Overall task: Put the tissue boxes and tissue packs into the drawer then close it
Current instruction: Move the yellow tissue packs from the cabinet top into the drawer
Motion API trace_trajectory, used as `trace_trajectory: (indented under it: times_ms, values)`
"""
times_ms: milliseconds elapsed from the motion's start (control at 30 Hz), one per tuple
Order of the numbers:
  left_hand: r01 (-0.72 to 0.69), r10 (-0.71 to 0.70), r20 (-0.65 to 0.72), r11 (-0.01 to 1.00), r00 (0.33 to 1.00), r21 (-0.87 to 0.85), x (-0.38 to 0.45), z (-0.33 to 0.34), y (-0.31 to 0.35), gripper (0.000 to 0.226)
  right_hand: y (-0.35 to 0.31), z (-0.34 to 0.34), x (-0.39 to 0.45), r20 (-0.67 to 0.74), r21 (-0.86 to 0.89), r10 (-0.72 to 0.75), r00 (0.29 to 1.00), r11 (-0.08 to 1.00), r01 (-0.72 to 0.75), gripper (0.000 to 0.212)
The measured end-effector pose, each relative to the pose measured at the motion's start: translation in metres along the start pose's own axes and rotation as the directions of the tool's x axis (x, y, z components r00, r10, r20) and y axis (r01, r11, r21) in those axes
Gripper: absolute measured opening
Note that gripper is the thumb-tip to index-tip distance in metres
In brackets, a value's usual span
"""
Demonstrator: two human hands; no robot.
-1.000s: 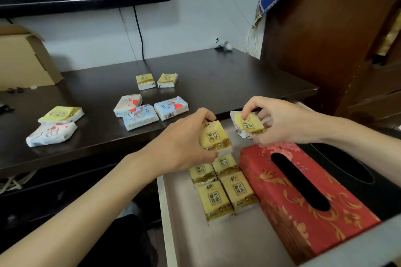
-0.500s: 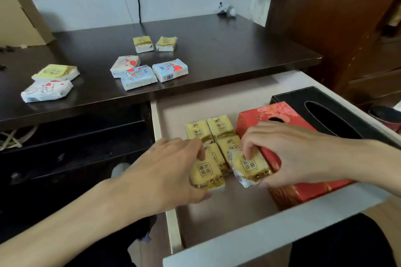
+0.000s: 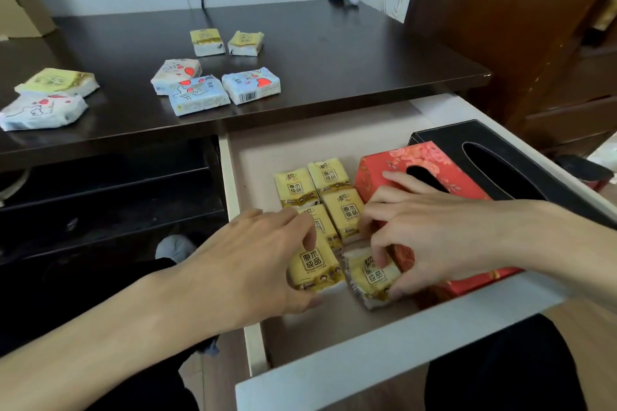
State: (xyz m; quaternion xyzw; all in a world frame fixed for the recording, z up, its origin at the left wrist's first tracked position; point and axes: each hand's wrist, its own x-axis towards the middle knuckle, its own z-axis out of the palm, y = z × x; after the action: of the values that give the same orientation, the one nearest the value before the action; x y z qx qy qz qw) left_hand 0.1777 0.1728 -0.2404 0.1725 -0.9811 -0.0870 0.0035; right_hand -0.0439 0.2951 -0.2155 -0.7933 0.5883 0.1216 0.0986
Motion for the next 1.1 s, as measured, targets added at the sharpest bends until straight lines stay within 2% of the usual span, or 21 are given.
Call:
trace_trajectory:
  times_ms: [100, 200, 267, 333, 433, 667, 800, 933, 1033, 1100]
  values:
    - [-0.016, 0.017, 0.012, 1.0, 1.0, -0.027, -0.005, 0.003, -0.003, 0.049, 0.004, 0.01, 0.001, -0.122, -0.068, -0.028, 0.992, 0.997, 0.02, 0.019]
    - [-0.071, 0.073, 0.019, 0.995, 0.997, -0.065, -0.005, 0.008, -0.002, 0.051, 0.011, 0.007, 0.007, -0.245, 0.111, 0.067, 0.967, 0.993, -0.04, 0.01]
    - [-0.113, 0.115, 0.029, 0.992, 0.993, -0.061, -0.001, 0.012, 0.001, 0.055, 0.019, 0.003, 0.015, -0.289, 0.131, 0.109, 0.951, 0.989, -0.074, 0.01]
    - [-0.156, 0.158, 0.053, 0.987, 0.986, -0.039, 0.006, 0.016, 0.005, 0.057, 0.024, 0.002, 0.025, -0.281, 0.088, 0.121, 0.952, 0.991, -0.1, 0.019]
    - [-0.212, 0.21, 0.075, 0.977, 0.975, 0.017, 0.013, 0.021, 0.007, 0.057, 0.026, 0.006, 0.034, -0.199, -0.017, 0.113, 0.974, 0.993, -0.118, 0.025]
    - [-0.237, 0.232, 0.065, 0.967, 0.971, 0.093, 0.021, 0.028, 0.013, 0.061, 0.033, 0.013, 0.034, -0.183, -0.071, 0.097, 0.978, 0.991, -0.112, 0.048]
    - [-0.246, 0.245, 0.018, 0.959, 0.969, 0.142, 0.023, 0.029, 0.015, 0.065, 0.034, 0.012, 0.035, -0.169, -0.069, 0.09, 0.982, 0.992, -0.103, 0.038]
    - [-0.241, 0.246, -0.012, 0.957, 0.969, 0.159, 0.021, 0.021, 0.013, 0.069, 0.035, 0.005, 0.038, -0.282, 0.013, 0.066, 0.957, 0.998, -0.065, 0.029]
    - [-0.171, 0.174, -0.029, 0.981, 0.984, 0.092, 0.022, 0.006, 0.001, 0.064, 0.039, 0.0, 0.045, -0.356, 0.067, 0.079, 0.931, 0.996, -0.058, 0.031]
    - [-0.075, 0.077, -0.055, 0.997, 0.996, 0.034, 0.029, -0.007, -0.013, 0.053, 0.043, -0.006, 0.058, -0.348, 0.106, 0.122, 0.929, 0.99, -0.091, 0.034]
